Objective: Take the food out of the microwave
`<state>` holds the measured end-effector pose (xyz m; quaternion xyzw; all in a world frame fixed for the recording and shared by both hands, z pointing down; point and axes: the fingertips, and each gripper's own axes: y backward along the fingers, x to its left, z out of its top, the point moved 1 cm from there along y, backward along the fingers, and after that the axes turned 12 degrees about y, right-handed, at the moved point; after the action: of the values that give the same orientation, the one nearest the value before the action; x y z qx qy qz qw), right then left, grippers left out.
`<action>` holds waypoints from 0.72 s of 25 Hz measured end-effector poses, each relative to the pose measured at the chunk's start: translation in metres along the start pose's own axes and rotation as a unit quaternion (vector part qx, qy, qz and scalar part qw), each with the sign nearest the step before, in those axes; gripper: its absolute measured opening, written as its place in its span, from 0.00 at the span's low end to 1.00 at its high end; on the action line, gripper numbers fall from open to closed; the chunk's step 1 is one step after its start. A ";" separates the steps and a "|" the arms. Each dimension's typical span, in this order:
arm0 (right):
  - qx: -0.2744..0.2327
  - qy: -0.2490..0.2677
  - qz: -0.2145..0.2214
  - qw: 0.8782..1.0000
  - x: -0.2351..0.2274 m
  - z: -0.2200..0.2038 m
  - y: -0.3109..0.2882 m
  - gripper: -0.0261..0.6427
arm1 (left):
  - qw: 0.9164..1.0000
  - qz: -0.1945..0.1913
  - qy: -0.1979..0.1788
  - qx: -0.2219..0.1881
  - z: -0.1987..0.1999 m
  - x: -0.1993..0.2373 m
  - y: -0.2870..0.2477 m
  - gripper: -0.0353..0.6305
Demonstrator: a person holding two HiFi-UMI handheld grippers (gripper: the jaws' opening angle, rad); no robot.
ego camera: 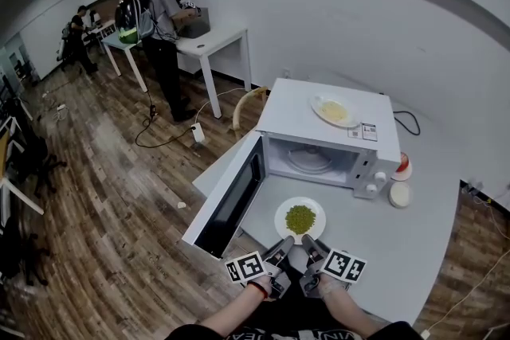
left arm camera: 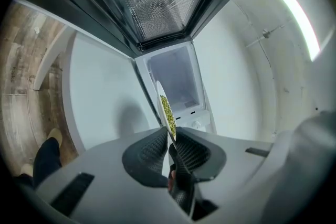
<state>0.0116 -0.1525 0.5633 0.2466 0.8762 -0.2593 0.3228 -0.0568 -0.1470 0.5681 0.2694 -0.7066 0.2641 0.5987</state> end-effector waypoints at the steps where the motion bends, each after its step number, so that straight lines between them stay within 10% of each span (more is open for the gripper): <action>1: 0.000 -0.001 0.000 1.000 0.000 -0.001 0.000 0.19 | 1.000 0.000 0.000 -0.001 0.000 0.000 0.000 0.12; 18: 0.004 -0.015 -0.004 1.000 -0.007 -0.009 0.002 0.19 | 1.000 0.010 0.008 0.002 -0.006 0.010 0.002 0.13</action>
<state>0.0134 -0.1476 0.5733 0.2408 0.8713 -0.2677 0.3336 -0.0553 -0.1417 0.5784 0.2611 -0.7038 0.2735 0.6014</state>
